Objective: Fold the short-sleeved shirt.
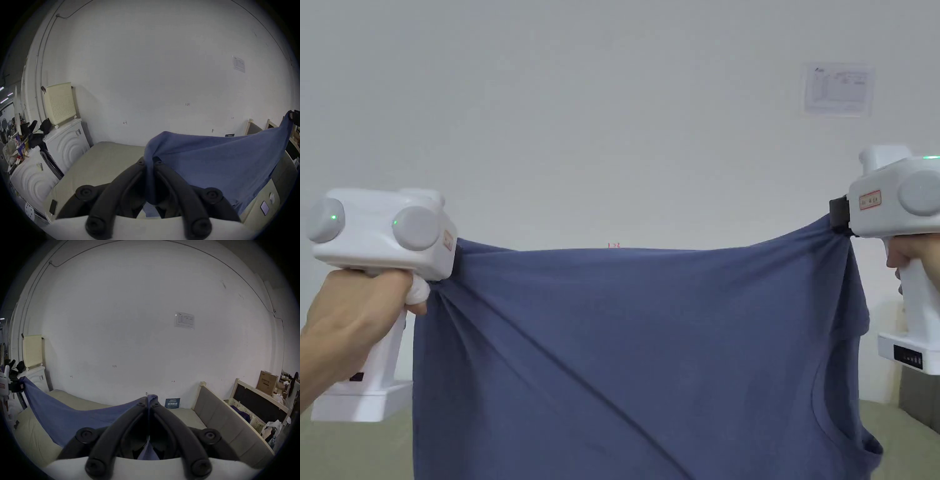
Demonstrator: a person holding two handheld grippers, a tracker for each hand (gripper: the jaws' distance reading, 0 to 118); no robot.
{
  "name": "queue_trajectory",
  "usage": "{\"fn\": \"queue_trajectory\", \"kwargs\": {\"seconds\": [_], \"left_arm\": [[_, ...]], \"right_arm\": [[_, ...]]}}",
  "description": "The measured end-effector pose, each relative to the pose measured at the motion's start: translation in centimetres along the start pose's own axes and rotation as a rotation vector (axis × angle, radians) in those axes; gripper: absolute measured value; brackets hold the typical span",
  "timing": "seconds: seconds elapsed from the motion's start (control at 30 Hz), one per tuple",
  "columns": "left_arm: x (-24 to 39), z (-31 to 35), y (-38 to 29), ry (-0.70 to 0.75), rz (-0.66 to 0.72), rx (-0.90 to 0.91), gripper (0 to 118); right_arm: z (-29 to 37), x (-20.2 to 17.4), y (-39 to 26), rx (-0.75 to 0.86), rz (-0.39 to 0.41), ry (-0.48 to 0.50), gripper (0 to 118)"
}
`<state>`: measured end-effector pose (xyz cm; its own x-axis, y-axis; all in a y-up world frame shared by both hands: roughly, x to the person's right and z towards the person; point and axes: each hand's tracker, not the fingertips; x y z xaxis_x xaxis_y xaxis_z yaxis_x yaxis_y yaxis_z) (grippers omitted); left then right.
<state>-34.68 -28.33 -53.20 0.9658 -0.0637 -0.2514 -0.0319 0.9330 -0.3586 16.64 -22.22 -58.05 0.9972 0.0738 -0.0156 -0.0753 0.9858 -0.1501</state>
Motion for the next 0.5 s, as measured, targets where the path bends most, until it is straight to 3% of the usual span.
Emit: {"fn": "queue_trajectory", "kwargs": {"seconds": [0.23,0.5], "left_arm": [[1.5,-6.5,-3.1,0.021,0.015,-0.032,4],[1.6,-10.4,-14.5,-0.018,-0.035,-0.186,4]], "right_arm": [[-4.4,-1.5,-3.8,-0.042,-0.034,-0.027,0],[-4.0,-1.7,-16.3,-0.222,-0.005,0.046,0]]}}
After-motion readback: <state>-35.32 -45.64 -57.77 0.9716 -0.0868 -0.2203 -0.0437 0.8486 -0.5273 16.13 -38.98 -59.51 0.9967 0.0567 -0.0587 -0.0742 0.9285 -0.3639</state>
